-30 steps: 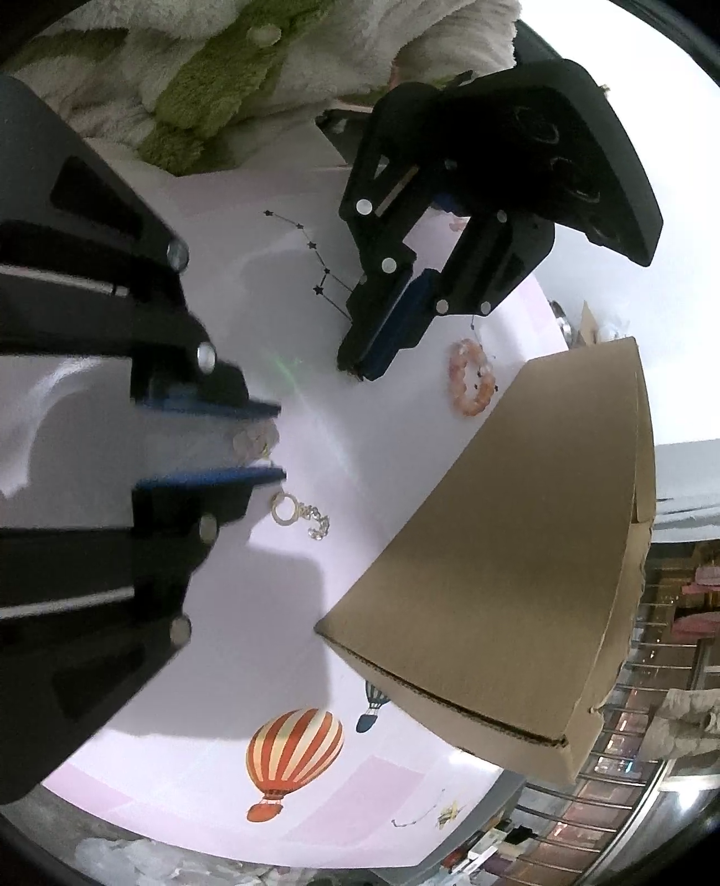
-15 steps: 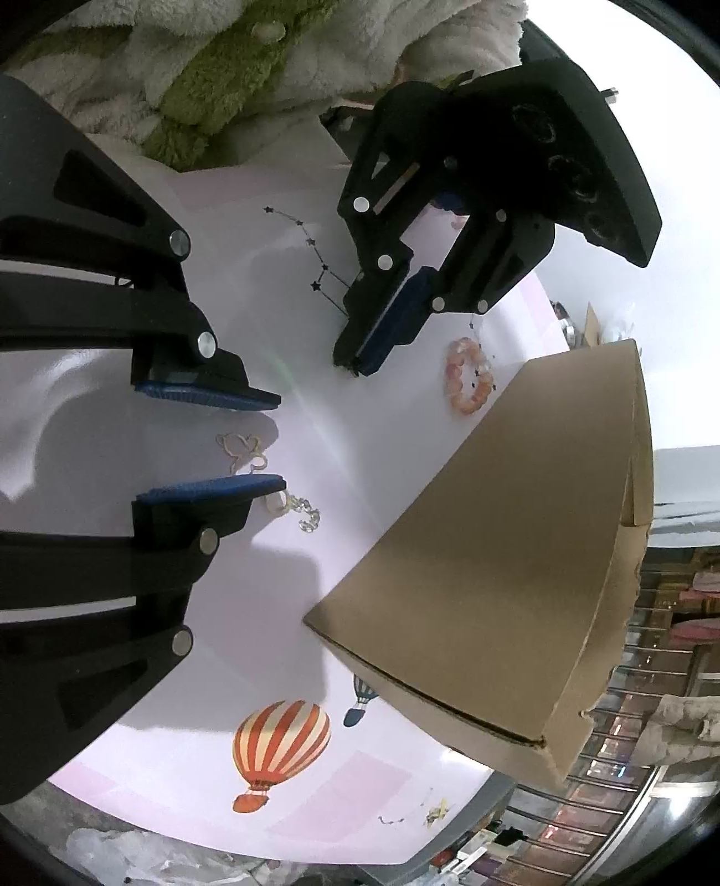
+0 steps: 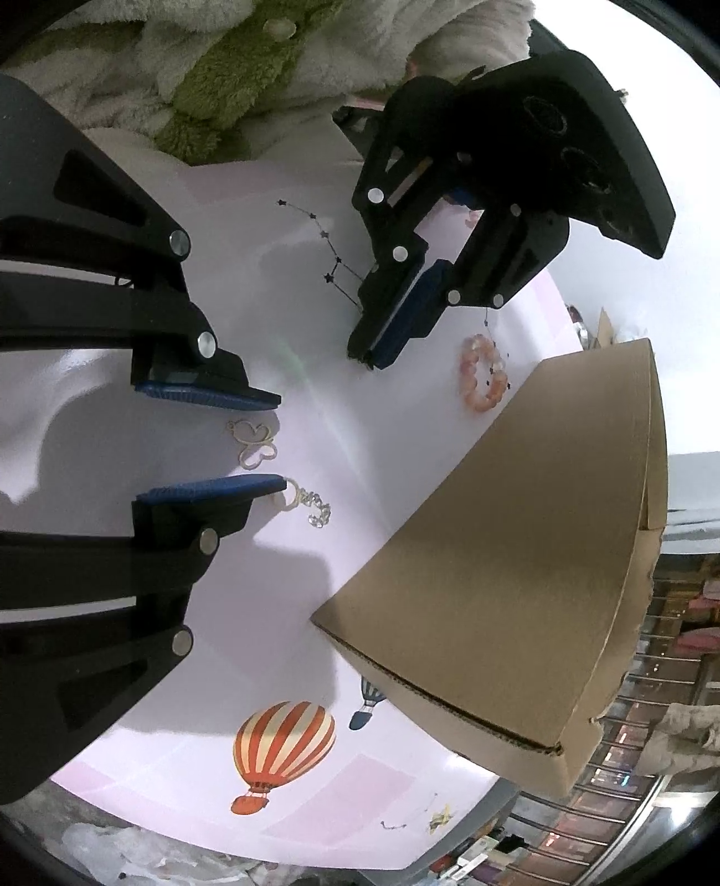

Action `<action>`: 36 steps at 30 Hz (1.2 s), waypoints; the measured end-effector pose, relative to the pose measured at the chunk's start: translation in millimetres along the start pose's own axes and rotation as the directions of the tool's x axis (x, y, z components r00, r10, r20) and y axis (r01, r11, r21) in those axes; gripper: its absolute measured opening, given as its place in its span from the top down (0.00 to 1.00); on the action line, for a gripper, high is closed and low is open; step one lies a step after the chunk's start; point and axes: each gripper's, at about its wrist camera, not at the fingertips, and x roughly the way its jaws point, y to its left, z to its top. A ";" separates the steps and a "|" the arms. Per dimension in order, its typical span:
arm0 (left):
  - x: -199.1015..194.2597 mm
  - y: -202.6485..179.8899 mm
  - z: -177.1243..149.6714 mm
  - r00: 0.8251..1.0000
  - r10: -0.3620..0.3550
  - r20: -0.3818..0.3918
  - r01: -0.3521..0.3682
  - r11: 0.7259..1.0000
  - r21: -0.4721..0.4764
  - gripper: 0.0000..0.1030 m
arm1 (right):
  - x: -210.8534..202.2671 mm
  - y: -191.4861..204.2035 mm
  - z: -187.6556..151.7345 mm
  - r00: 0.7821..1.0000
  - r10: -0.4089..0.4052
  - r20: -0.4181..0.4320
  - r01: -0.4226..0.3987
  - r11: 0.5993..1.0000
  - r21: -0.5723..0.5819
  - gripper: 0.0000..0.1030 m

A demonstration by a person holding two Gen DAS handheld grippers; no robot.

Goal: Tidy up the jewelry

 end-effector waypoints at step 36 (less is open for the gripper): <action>-4.7 -0.2 -3.6 1.000 -0.006 0.008 0.006 1.000 -0.004 0.93 | 0.8 5.6 7.8 0.999 -0.009 -0.040 0.008 1.000 -0.024 0.87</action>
